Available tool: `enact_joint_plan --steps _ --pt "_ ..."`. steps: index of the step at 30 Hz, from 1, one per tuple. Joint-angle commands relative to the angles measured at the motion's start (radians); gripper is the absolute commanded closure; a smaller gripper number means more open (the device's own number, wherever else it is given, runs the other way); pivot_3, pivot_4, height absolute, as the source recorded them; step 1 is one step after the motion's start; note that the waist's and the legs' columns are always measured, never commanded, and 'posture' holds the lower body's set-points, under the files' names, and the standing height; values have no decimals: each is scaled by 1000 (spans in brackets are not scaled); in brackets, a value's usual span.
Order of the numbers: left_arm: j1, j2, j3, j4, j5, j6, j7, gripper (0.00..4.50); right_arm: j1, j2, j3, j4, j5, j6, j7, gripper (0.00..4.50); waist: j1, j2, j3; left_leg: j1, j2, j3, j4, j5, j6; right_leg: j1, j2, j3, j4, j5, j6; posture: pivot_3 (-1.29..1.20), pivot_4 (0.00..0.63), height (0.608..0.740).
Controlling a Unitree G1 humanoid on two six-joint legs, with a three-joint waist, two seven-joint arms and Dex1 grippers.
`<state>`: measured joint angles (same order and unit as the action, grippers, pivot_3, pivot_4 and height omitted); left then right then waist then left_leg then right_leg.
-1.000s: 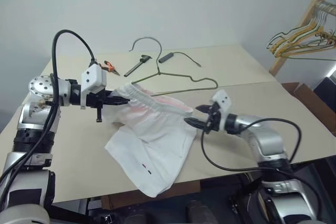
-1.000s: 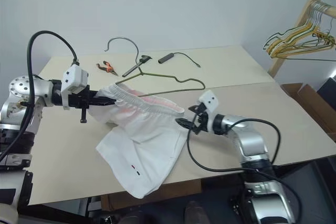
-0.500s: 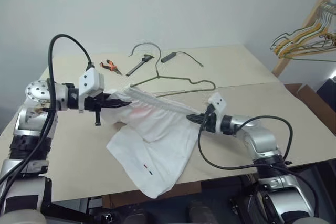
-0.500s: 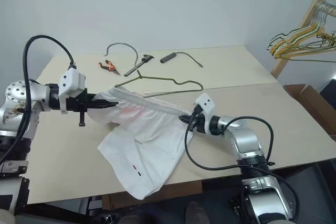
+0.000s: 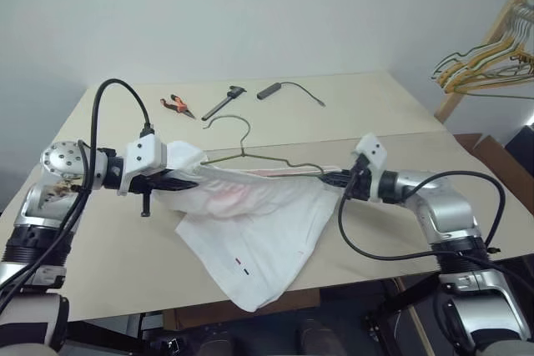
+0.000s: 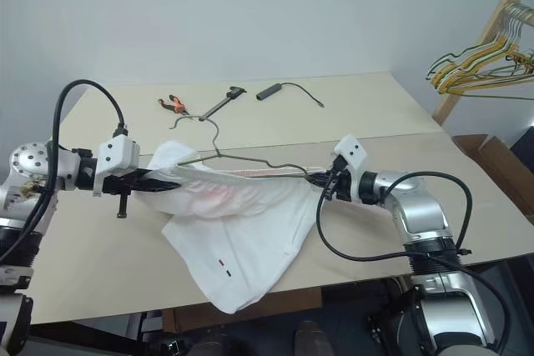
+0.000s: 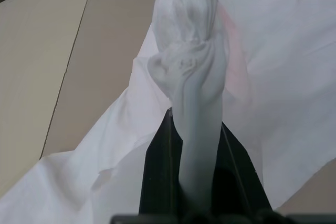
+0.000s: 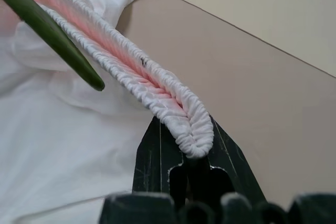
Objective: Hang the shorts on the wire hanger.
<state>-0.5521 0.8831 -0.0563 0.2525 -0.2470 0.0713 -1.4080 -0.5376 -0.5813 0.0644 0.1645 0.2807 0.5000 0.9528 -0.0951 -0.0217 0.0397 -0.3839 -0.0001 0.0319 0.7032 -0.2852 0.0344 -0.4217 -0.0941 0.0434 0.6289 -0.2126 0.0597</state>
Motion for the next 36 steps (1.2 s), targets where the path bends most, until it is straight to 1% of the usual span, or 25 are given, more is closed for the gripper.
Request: enact_joint_plan --steps 1,9,12,16,19,27,31,35,36 --pt "-29 18 60 19 -31 17 12 4500 7 -45 -50 -19 0 -18 -5 4488 -1 0 0 0 0 0 0 0 0 0 0 0 0 0 0 -69 0 740" --pt "-10 -12 95 13 -125 27 -6 4500 18 -53 -43 -24 -1 -23 3 4488 -2 0 0 1 0 0 0 0 0 0 0 1 0 0 0 -71 0 740" --pt "-9 -10 96 4 -129 43 3 4500 19 -55 -42 -19 -2 -27 5 4488 -2 0 0 0 0 0 0 0 0 0 0 0 0 0 0 -69 0 740" --pt "8 21 64 -3 -85 21 -23 4500 11 -63 -46 -12 0 -26 12 4488 -2 0 0 0 0 0 0 0 0 0 0 0 0 0 0 -69 0 740" --pt "14 45 41 17 -11 -21 -1 4500 4 -74 -53 -5 -3 -29 20 4488 -2 0 0 0 0 0 0 0 0 0 0 0 -1 0 0 -69 0 740" --pt "35 63 4 22 65 -39 27 4500 8 -113 -60 -23 -1 -38 41 4488 -2 0 0 0 0 0 0 0 0 0 0 0 -1 0 0 -73 0 740" --pt "44 71 -32 36 123 -80 42 4500 5 -134 -62 -83 14 -31 60 4488 -2 0 0 0 0 0 0 0 0 0 0 0 -1 0 0 -81 0 740" --pt "15 39 -37 33 102 -57 48 4500 9 -142 -20 -191 6 -17 70 4488 -2 0 0 0 0 0 0 0 0 0 0 0 -1 0 0 -89 0 740" --pt "3 31 -44 38 105 -61 50 4500 11 -137 -7 -220 7 -15 68 4183 -2 0 0 0 0 0 0 0 0 0 0 0 -1 0 0 -91 0 740"
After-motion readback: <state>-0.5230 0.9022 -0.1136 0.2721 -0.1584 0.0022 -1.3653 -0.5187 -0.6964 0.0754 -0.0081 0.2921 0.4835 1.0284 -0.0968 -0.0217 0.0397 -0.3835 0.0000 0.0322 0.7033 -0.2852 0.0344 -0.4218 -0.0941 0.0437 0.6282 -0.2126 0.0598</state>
